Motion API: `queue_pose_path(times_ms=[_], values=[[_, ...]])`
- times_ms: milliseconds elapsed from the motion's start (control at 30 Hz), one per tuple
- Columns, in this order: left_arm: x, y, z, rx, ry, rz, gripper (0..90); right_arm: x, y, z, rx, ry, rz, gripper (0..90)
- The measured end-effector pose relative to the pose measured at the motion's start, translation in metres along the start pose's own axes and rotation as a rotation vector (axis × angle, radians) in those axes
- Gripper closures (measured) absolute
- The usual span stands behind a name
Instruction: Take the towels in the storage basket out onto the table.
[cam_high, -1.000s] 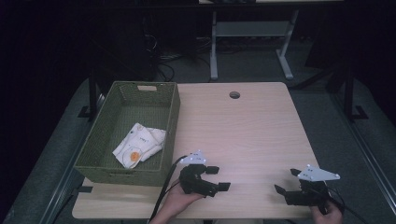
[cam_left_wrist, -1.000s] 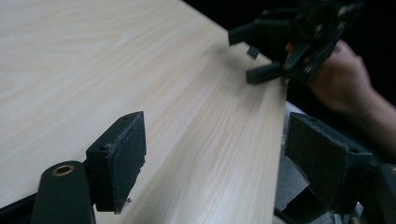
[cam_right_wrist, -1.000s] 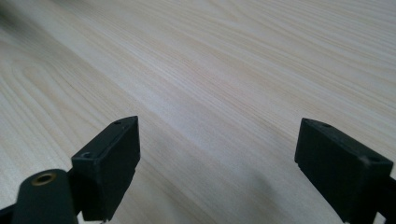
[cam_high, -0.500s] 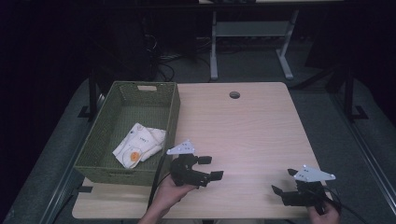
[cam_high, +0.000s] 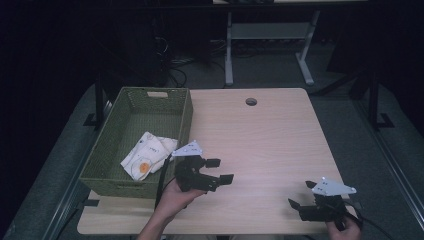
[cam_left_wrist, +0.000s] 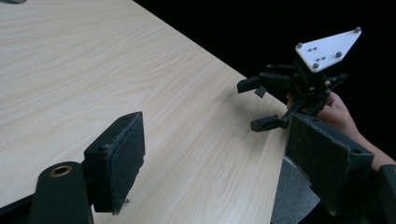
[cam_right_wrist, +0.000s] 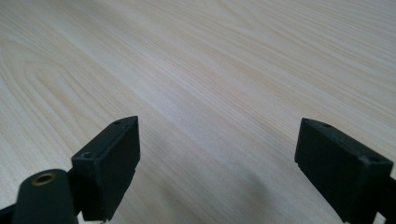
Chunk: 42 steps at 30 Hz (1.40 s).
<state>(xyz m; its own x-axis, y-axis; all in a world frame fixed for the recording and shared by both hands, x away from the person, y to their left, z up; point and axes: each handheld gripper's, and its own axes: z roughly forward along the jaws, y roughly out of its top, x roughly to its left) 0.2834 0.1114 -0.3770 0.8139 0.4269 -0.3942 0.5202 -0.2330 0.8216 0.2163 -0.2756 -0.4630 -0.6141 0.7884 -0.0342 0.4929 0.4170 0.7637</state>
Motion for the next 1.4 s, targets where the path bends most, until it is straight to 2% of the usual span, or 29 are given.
queue_pose_path(times_ms=[100, 167, 300, 333, 433, 533, 700, 733, 833, 967, 1067, 1133, 1167, 1300, 1333, 1400], values=[[0.003, 0.008, 0.003, 0.016, 0.008, 0.001, 20.1, 0.000, -0.001, 0.000, 0.000, 0.001, 0.002, 13.8], [0.006, 0.016, 0.003, 0.040, 0.029, -0.006, 20.1, -0.001, -0.001, 0.000, -0.003, 0.001, -0.002, 13.9], [0.011, 0.023, 0.000, 0.049, 0.037, -0.015, 20.1, 0.000, -0.001, 0.000, 0.002, 0.003, 0.002, 13.9], [0.013, 0.027, -0.003, 0.046, 0.050, -0.022, 20.1, 0.000, -0.001, 0.000, 0.000, 0.005, 0.002, 13.9], [0.017, 0.031, -0.006, 0.040, 0.040, -0.025, 20.1, 0.000, -0.001, 0.000, 0.001, 0.006, 0.003, 13.9], [0.022, 0.036, -0.012, 0.048, 0.067, -0.037, 20.1, 0.001, -0.001, -0.001, -0.002, 0.008, 0.007, 13.9], [0.029, 0.041, -0.021, 0.046, 0.089, -0.044, 20.1, 0.001, -0.001, -0.001, -0.001, 0.008, -0.002, 13.9], [0.031, 0.042, -0.023, 0.049, 0.084, -0.050, 20.1, 0.001, -0.001, -0.001, -0.003, 0.008, -0.005, 13.9], [0.034, 0.043, -0.032, 0.045, 0.119, -0.038, 20.0, 0.001, -0.001, -0.003, -0.005, 0.008, -0.002, 13.9], [0.038, 0.045, -0.045, 0.045, 0.128, -0.045, 20.1, 0.000, -0.001, -0.004, -0.011, 0.006, -0.001, 13.9], [0.043, 0.047, -0.059, 0.025, 0.129, -0.054, 20.0, 0.002, -0.001, -0.004, -0.012, 0.007, -0.005, 13.9], [0.044, 0.047, -0.062, 0.029, 0.133, -0.055, 20.0, 0.002, -0.001, -0.004, -0.013, 0.007, -0.009, 13.9], [0.046, 0.048, -0.067, 0.032, 0.151, -0.056, 20.0, 0.002, -0.001, -0.004, -0.015, 0.009, -0.011, 13.9], [0.051, 0.050, -0.075, 0.039, 0.140, -0.063, 20.0, 0.003, -0.001, -0.004, -0.008, 0.013, -0.009, 13.9], [0.053, 0.051, -0.081, 0.039, 0.152, -0.070, 20.0, 0.003, 0.000, -0.005, -0.009, 0.011, -0.016, 13.8], [0.054, 0.051, -0.083, 0.040, 0.149, -0.067, 20.0, 0.003, 0.000, -0.006, -0.012, 0.009, -0.021, 13.9]])
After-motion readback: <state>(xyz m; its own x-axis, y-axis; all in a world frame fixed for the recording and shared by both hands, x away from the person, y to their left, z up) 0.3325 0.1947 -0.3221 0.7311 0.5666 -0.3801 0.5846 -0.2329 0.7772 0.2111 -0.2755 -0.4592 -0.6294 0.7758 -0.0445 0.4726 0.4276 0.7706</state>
